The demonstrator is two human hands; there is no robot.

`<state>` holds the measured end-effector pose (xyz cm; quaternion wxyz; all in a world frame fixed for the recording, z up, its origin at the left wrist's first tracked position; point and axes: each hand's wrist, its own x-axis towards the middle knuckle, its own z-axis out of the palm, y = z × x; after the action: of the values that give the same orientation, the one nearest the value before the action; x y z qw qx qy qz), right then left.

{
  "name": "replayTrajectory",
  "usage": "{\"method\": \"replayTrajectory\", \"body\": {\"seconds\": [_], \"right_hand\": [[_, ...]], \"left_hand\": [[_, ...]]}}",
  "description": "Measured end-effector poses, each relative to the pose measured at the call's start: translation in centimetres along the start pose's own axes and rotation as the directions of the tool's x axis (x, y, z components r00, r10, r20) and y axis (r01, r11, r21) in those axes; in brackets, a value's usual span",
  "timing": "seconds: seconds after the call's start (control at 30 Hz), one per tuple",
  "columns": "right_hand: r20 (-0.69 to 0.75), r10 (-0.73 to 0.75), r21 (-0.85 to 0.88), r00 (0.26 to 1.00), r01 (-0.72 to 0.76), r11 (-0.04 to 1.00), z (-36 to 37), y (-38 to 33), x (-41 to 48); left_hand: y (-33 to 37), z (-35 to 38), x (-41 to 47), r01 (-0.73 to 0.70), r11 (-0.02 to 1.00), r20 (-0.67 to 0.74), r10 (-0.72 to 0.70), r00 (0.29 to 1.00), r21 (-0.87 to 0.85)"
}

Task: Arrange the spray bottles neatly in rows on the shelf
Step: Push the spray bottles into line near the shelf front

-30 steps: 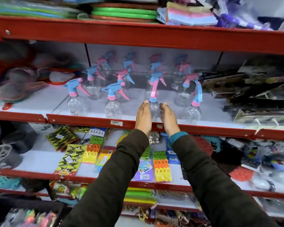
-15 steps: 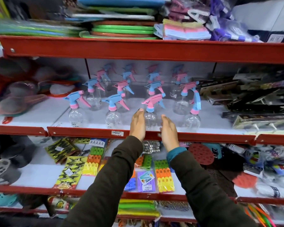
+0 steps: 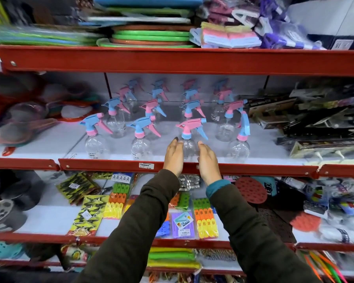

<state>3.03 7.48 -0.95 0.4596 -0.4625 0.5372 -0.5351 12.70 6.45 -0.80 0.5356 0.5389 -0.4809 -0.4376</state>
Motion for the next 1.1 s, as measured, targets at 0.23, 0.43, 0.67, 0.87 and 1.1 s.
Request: {"method": "replayTrajectory", "body": {"seconds": [0.23, 0.43, 0.67, 0.87, 1.1], "right_hand": [[-0.061, -0.066, 0.066, 0.996, 0.070, 0.995, -2.3, 0.4, -1.8], [-0.300, -0.106, 0.166, 0.948, 0.162, 0.973, -7.8, 1.5, -3.5], [-0.243, -0.023, 0.079, 0.970, 0.043, 0.996, -13.4, 1.1, 1.4], [-0.073, 0.028, 0.021, 0.997, -0.026, 0.999, -15.2, 2.8, 3.6], [-0.022, -0.018, -0.053, 1.000, 0.016, 0.998, -15.8, 1.7, 1.2]], "left_hand": [[-0.2, 1.8, -3.2, -0.248, 0.968, -0.254, 0.252, 0.934, 0.048], [-0.6, 7.0, -6.0, -0.260, 0.963, -0.107, 0.267, 0.958, 0.078], [0.2, 13.2, -4.9, -0.133, 0.977, 0.114, 0.115, 0.987, 0.169], [1.1, 15.6, -3.4, 0.002, 0.997, 0.096, -0.009, 0.995, 0.073], [0.9, 16.6, -1.5, 0.051, 0.999, 0.054, -0.051, 0.997, 0.007]]}}
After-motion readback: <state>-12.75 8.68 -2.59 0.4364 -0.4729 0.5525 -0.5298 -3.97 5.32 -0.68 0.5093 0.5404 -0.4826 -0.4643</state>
